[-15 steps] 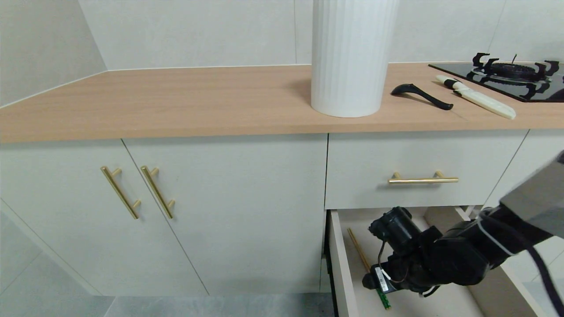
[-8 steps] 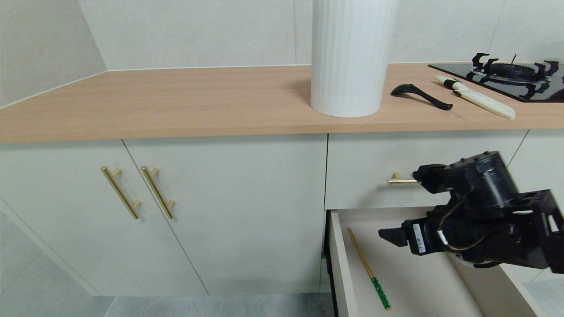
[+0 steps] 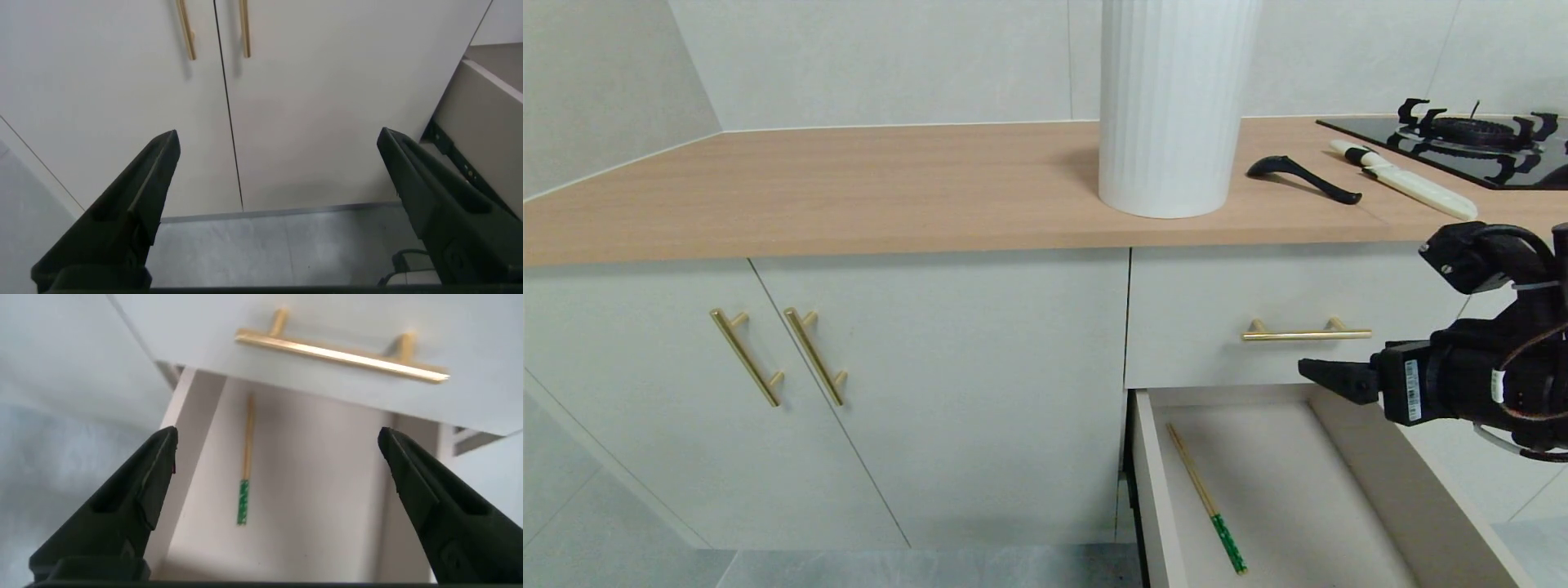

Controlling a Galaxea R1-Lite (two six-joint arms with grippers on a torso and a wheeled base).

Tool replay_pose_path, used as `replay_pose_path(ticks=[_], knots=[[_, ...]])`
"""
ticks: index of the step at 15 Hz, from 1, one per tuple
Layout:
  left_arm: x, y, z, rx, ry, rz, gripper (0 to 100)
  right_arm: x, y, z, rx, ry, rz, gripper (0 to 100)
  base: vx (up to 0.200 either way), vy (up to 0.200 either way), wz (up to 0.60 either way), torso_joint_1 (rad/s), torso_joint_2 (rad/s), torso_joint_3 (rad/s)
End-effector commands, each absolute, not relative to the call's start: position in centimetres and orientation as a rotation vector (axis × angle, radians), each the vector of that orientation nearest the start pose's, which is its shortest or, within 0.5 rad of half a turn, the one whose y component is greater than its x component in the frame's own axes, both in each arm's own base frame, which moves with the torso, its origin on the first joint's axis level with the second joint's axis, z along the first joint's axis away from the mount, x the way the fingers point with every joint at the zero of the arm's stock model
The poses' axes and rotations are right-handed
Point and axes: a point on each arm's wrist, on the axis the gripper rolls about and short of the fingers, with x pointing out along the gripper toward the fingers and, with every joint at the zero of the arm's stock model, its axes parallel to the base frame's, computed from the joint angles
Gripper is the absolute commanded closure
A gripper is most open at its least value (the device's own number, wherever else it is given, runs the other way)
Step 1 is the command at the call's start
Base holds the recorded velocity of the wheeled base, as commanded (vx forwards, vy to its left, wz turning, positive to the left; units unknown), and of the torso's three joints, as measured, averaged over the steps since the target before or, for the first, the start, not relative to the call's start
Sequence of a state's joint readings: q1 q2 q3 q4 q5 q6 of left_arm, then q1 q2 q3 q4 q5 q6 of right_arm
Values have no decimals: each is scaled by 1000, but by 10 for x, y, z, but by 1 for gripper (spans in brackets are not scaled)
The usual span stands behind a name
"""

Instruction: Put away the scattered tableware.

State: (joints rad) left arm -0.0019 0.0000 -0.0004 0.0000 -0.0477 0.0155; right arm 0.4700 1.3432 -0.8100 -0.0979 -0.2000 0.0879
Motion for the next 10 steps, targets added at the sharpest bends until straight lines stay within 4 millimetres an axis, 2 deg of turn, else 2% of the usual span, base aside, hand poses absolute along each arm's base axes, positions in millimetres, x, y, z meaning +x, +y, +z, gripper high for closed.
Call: replay_pose_path(ticks=[1, 3, 6, 10], knots=[[-23, -1, 76, 15, 1, -49, 0, 190, 88, 230, -46, 401, 234, 0, 0, 0, 0, 0, 0, 0], [-23, -1, 76, 15, 1, -49, 0, 191, 85, 230, -56, 400, 222, 0, 0, 0, 0, 37, -134, -95], [-23, -1, 76, 15, 1, -49, 0, 193, 81, 229, -80, 403, 208, 0, 0, 0, 0, 69, -255, -264], [-23, -1, 76, 15, 1, -49, 0, 195, 81, 224, -88, 421, 206, 0, 0, 0, 0, 171, -505, -297]])
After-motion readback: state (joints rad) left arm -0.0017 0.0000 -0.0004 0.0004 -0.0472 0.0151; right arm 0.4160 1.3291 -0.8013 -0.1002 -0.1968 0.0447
